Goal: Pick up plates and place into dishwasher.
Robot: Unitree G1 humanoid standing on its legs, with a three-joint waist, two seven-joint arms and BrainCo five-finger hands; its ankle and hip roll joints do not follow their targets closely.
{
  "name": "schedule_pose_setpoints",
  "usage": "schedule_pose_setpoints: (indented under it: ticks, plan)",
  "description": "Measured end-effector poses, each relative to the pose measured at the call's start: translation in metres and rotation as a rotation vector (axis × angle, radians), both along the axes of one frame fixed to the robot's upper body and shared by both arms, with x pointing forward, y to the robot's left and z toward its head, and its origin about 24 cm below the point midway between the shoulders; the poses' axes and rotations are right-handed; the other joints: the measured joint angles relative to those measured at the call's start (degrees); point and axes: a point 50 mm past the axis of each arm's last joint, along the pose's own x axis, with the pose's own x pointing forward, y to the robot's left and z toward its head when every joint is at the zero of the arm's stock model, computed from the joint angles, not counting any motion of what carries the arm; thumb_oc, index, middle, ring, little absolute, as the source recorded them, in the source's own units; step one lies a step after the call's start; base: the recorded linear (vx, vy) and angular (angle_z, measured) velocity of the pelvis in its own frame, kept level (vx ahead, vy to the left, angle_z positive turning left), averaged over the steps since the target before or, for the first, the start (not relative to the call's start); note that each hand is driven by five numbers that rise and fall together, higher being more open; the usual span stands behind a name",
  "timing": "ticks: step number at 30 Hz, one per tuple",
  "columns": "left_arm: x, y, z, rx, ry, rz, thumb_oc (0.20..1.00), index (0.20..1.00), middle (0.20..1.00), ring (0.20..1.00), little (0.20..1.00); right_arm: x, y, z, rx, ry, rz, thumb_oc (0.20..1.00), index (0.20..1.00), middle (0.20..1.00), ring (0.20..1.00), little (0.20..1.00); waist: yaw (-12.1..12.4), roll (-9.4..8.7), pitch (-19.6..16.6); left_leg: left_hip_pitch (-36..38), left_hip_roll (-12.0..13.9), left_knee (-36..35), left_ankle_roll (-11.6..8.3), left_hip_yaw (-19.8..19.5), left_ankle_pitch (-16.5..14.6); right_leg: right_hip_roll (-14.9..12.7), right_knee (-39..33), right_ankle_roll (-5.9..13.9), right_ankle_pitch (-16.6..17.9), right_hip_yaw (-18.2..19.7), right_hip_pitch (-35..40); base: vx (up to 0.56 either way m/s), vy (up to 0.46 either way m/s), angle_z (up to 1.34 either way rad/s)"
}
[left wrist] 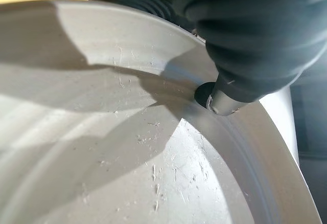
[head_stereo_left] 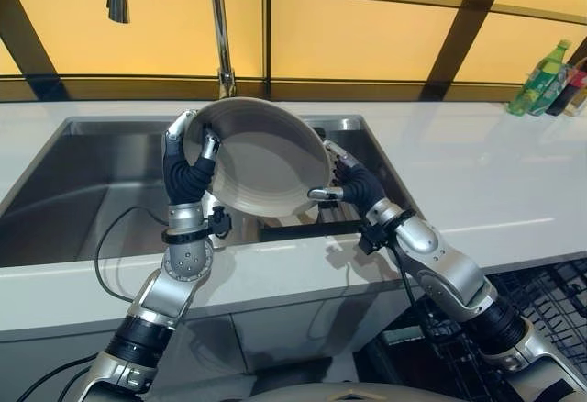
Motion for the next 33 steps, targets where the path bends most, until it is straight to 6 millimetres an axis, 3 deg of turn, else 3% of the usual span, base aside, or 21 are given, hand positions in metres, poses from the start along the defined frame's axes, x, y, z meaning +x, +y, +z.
schedule_pose_setpoints:
  ticks: [4, 8, 19, 24, 33]
  plan:
    - [-0.002, 0.000, 0.003, 0.075, -0.047, 0.031, 0.200, 0.200, 0.200, 0.200, 0.200, 0.002, -0.005, 0.001, -0.009, -0.013, -0.031, 1.000, 1.000, 1.000, 1.000, 1.000, -0.03, 0.47, 0.50, -0.01, 0.07, -0.01, -0.01, 0.02, -0.01, 0.05, 0.00, -0.04, -0.03, -0.04, 0.01, 0.00, 0.000, 0.00]
    - [-0.004, 0.000, 0.004, 0.116, -0.081, 0.066, 0.200, 0.200, 0.200, 0.200, 0.200, 0.006, -0.022, 0.007, 0.005, -0.045, -0.113, 1.000, 1.000, 1.000, 1.000, 1.000, -0.15, 1.07, 1.01, 0.03, 0.27, -0.02, -0.05, 0.07, -0.05, 0.25, 0.00, -0.12, -0.09, -0.06, 0.03, 0.00, 0.000, 0.00]
    - [-0.013, 0.040, 0.025, 0.176, -0.196, 0.254, 0.200, 0.200, 0.200, 0.200, 0.200, -0.004, -0.084, -0.008, 0.011, -0.013, -0.400, 1.000, 1.000, 1.000, 1.000, 1.000, -1.74, 1.71, 1.28, 0.11, 0.55, -0.23, -0.30, 0.26, -0.24, 0.50, -0.01, -0.21, -0.29, -0.02, 0.03, 0.00, 0.002, 0.00]
    - [-0.013, 0.039, 0.026, 0.170, -0.202, 0.250, 0.200, 0.200, 0.200, 0.200, 0.200, -0.004, -0.079, -0.009, 0.008, -0.013, -0.366, 1.000, 1.000, 1.000, 1.000, 1.000, -1.58, 2.33, 1.19, 0.12, 0.56, -0.12, -0.30, 0.22, -0.24, 0.53, -0.01, -0.21, -0.29, -0.01, 0.05, 0.00, 0.000, 0.00]
    - [-0.011, 0.022, 0.017, 0.188, -0.153, 0.162, 0.200, 0.200, 0.200, 0.200, 0.200, 0.004, -0.038, 0.004, -0.003, -0.062, -0.180, 1.000, 1.000, 1.000, 1.000, 1.000, -1.32, 2.37, 1.13, 0.26, 0.56, -0.01, -0.35, -0.06, -0.19, 0.53, 0.00, -0.22, -0.27, -0.11, 0.32, 0.00, 0.000, 0.00]
